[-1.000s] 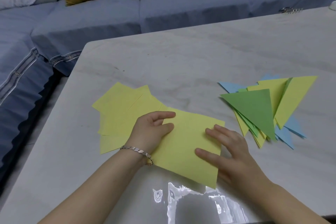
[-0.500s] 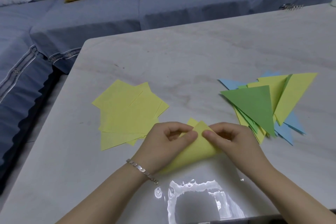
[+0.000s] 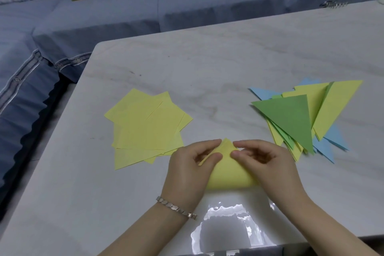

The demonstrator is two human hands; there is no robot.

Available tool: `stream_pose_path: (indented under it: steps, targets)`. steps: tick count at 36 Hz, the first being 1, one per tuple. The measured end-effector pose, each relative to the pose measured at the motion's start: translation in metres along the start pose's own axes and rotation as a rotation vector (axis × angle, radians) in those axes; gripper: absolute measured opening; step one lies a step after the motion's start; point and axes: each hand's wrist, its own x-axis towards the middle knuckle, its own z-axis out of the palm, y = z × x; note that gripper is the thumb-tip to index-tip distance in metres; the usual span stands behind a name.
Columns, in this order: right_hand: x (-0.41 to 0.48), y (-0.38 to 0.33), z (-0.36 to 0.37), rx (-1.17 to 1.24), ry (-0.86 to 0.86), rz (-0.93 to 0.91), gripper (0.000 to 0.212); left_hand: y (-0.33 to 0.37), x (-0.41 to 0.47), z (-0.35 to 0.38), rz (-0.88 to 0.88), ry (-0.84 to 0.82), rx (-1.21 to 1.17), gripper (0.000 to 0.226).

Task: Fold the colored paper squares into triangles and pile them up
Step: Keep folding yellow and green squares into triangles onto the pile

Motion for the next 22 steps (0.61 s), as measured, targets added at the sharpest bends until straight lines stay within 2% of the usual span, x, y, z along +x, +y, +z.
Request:
stream_pose_path:
  steps: [10,22]
  targets:
    - [0.0007,-0.0010,-0.0042,-0.007,-0.029,0.041,0.022,0.0012,-0.0025,-0.0006,-0.075,-0.033,-0.103,0.035]
    - [-0.0022,-0.0079,-0.0057,-0.085,-0.117,-0.019,0.025,0.0019,-0.0076,-0.0005,-0.080,-0.061,-0.063,0.023]
